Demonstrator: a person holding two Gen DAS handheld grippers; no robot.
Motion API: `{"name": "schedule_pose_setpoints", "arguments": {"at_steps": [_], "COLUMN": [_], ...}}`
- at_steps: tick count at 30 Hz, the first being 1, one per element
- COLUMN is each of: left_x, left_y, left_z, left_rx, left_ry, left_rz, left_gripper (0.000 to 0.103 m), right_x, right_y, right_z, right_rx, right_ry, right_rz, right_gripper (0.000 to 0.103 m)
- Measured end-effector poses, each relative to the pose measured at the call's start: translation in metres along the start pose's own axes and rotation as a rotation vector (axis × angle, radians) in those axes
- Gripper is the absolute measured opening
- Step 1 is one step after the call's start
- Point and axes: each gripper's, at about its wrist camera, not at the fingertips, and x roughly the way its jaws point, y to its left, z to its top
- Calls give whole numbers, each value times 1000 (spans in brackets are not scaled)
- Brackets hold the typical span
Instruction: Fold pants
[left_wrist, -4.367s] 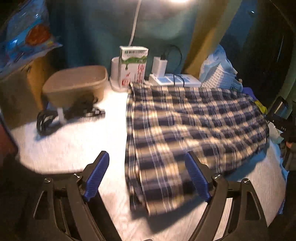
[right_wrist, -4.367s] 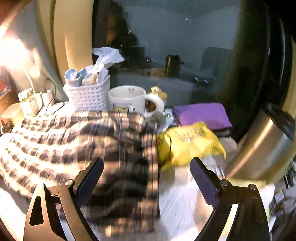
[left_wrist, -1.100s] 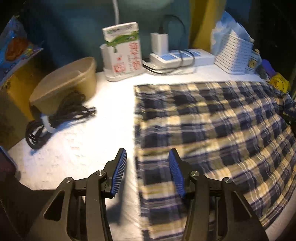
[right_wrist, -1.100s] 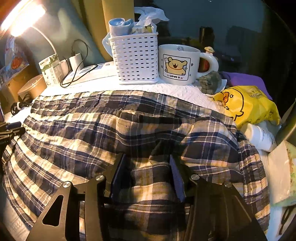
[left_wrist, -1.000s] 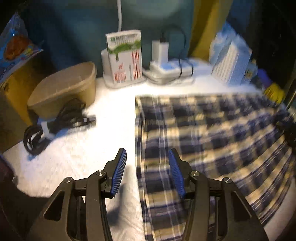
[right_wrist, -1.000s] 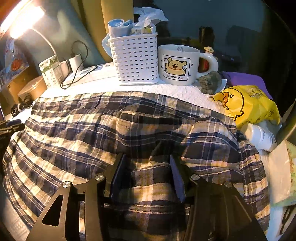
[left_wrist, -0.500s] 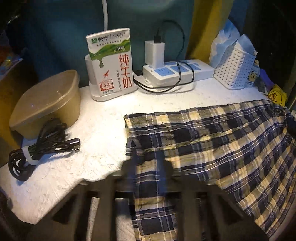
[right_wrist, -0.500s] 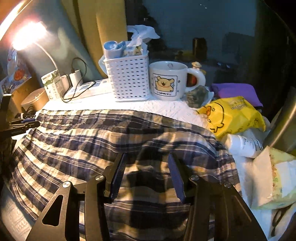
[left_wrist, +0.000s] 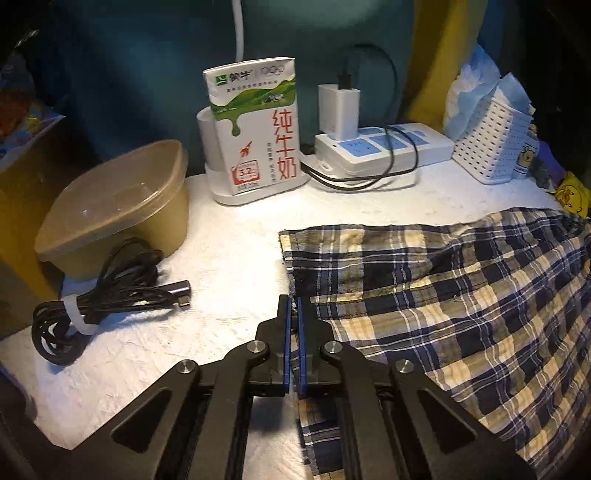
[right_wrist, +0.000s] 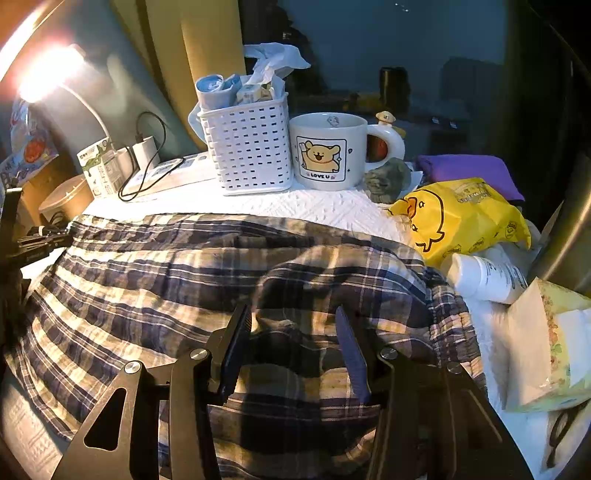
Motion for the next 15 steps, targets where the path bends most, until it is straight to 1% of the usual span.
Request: {"name": "schedule_pose_setpoints", "arguments": {"at_steps": [3,5,6,8,9,10,12,13,15], "left_x": [0,-8,-14,-29,-39,-48,-62,-68,-68], "left_y": [2,4,5,7,9,8,1,-8,-21], "left_z": [2,7,8,12,13,13,11,10,10], "left_rx": [-24,-57,-66,-78,-84,-87,-73,-46,5], "left_ry": [10,0,-7,-30,-48,-68,-98,-108,-100], "left_rz": [-7,-16,-18,8,9,5,-16,-43,-84], "left_gripper": [4,5,8,24,40,48,50,50,50], "right_x": [6,8,6,0,-2,-5,-11,-13,-15], "right_y": [-2,-3,-3,-1,-1,0,5,9,17], "right_z": [-2,-3,-2,2,3,5,7,9,11], "right_rx": [4,12,13,12,12,13,3,-6,-25], "right_ry": [20,27,24,5,-4,-14,-32,-40,-46], "right_rz": [-11,-20,-21,-26,-23,-16,0,10,29], "right_gripper": [50,50,50,50,50,50,51,53,55]}}
